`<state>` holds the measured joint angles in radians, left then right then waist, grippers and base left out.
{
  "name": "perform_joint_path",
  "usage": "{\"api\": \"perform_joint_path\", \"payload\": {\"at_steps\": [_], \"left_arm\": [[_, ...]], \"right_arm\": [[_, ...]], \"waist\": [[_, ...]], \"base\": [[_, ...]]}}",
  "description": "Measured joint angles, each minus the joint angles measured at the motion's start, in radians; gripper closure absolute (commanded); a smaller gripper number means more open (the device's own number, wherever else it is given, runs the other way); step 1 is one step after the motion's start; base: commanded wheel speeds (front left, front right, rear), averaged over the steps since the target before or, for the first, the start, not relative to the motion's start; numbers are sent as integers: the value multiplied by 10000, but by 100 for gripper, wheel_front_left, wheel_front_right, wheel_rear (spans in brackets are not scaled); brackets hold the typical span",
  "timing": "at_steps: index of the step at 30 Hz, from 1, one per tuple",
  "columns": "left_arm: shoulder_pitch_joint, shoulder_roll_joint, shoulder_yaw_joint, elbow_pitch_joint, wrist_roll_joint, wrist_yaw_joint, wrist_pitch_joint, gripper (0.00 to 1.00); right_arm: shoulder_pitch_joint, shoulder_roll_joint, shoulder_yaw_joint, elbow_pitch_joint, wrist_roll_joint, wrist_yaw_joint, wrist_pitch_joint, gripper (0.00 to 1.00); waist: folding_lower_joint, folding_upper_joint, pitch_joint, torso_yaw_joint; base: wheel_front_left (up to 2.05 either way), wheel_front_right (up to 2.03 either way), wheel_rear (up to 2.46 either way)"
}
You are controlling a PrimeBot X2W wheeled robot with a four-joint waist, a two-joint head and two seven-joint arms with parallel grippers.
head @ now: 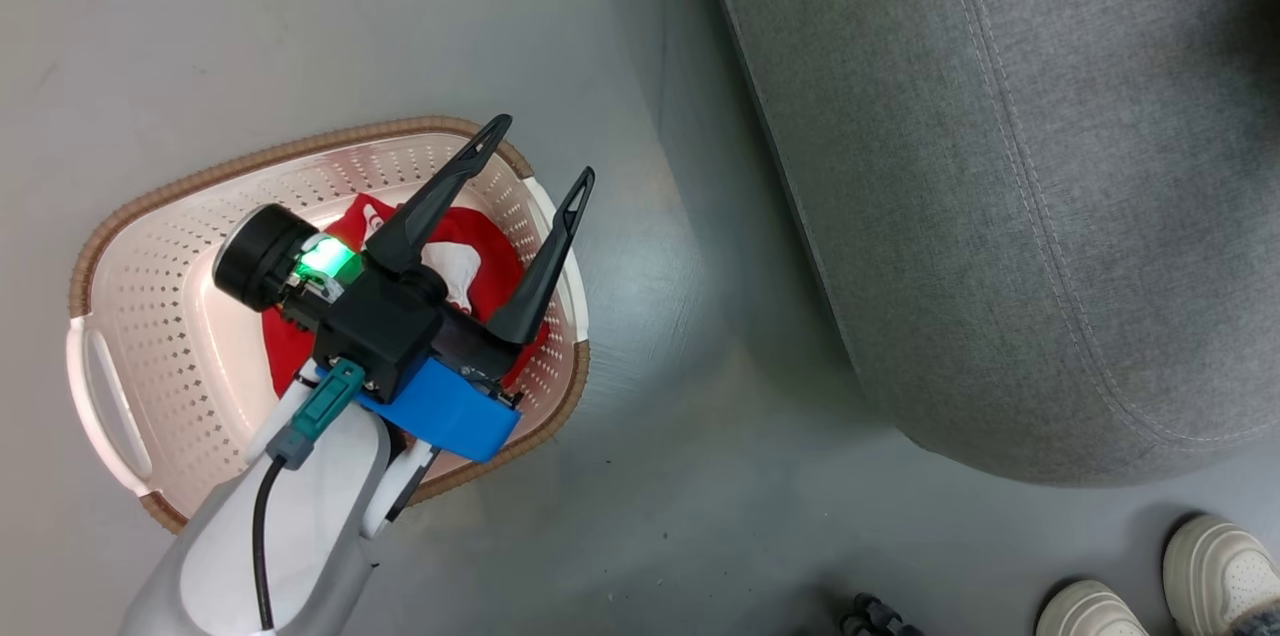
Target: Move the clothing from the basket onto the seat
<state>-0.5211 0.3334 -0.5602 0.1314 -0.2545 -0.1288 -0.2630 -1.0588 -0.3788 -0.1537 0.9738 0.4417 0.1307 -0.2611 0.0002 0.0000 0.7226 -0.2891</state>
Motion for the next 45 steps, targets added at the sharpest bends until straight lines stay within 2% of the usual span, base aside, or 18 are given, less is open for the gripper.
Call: {"api": "perform_joint_path", "payload": {"at_steps": [8,9,10,11,12,20,31,39,45], "left_arm": [[-73,-174,-40,171,-98,0,0,0],[-73,-196,-40,199,-107,0,0,0],[-72,-219,-44,232,-134,0,0,0],[-70,-245,-54,267,-171,0,0,0],[-59,-278,-58,291,-192,0,0,0],[397,-719,29,640,-520,0,0,0],[1900,-1574,836,1011,-809,0,0,0],[3180,-1983,1735,1124,-880,0,2,0],[3807,-2167,2470,1133,-782,0,0,0]], "right_arm": [[311,230,-451,-178,-719,0,-2,100],[367,249,-468,-186,-792,0,-2,88],[414,268,-485,-182,-846,0,-2,65],[448,276,-495,-186,-911,0,-2,16],[487,284,-500,-221,-982,0,-2,0],[1293,389,-257,-343,-1503,0,-2,0],[2767,125,731,-897,-1772,0,63,0],[4285,261,1344,-2562,-1772,0,228,0],[5705,830,1528,-4121,-2019,0,493,0]], "waist": [[-1,0,-350,64],[-1,0,-405,65],[-1,0,-463,67],[-1,0,-528,69],[-1,0,-603,71],[-2,0,-1637,146],[-4,0,-3909,494],[-5,1,-5368,1030],[-5,1,-6036,1641]], "base": [[0,0,0],[0,0,0],[0,0,0],[0,0,0],[0,0,0],[0,0,0],[0,0,0],[0,0,0],[0,0,0]]}}
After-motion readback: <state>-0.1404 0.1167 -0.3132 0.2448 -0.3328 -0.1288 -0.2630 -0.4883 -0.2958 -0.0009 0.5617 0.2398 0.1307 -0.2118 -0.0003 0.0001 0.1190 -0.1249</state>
